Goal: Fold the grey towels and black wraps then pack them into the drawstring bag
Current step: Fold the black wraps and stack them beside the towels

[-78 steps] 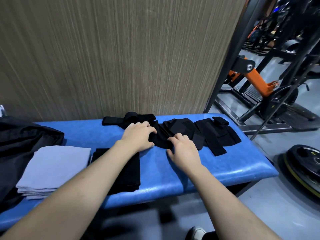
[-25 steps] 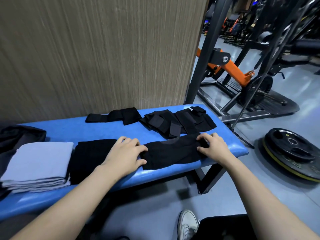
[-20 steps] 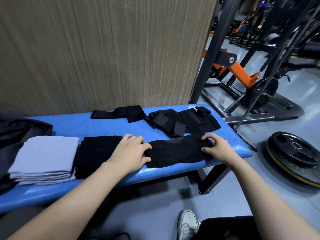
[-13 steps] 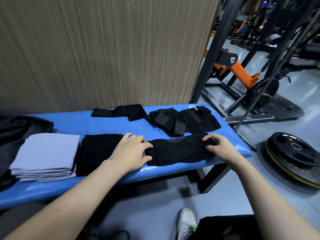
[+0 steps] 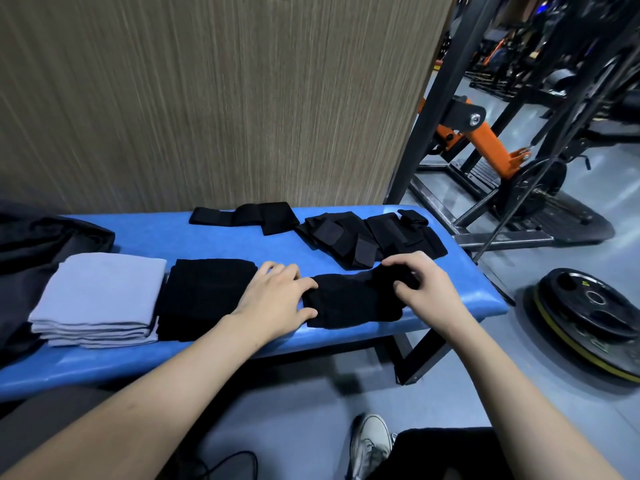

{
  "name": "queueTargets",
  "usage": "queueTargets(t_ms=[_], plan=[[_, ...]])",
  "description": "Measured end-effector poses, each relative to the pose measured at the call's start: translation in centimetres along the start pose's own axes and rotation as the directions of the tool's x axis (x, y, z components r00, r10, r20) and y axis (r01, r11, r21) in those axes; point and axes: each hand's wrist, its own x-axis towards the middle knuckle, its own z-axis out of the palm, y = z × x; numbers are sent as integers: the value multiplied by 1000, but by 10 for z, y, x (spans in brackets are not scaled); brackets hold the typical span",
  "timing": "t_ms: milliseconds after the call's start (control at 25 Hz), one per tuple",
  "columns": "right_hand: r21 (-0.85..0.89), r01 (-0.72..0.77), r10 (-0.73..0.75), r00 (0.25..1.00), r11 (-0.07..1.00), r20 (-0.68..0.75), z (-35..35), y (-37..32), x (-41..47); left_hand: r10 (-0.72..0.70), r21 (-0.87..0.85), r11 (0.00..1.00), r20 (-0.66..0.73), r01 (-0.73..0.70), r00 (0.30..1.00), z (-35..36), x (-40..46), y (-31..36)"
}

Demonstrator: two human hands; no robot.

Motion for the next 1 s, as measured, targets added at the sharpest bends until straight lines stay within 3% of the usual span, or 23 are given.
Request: queueTargets(t_ms=[160, 440, 680, 800, 920, 1000], plan=[[1, 58, -58, 995, 998, 86, 29, -19, 1, -7, -40, 999, 20, 8, 1000, 1, 2, -3], [57, 13, -26, 970, 998, 240, 70, -39, 6, -56, -208, 976, 28, 60, 998, 0, 3, -9], [140, -177, 110, 915, 974, 388, 82, -46, 5, -32, -215, 976, -30, 25, 999, 1, 0, -11], [261, -211, 123, 940, 942, 317, 72, -47, 9, -49, -216, 976, -36, 40, 998, 1, 0, -12], [9, -93, 91, 984, 996, 151, 51, -31, 14, -66, -222, 973, -13, 62, 998, 1, 0, -9], [-169, -88, 121, 973, 982, 194, 40, -16, 15, -46, -176, 983, 17, 48, 999, 3, -1, -7]])
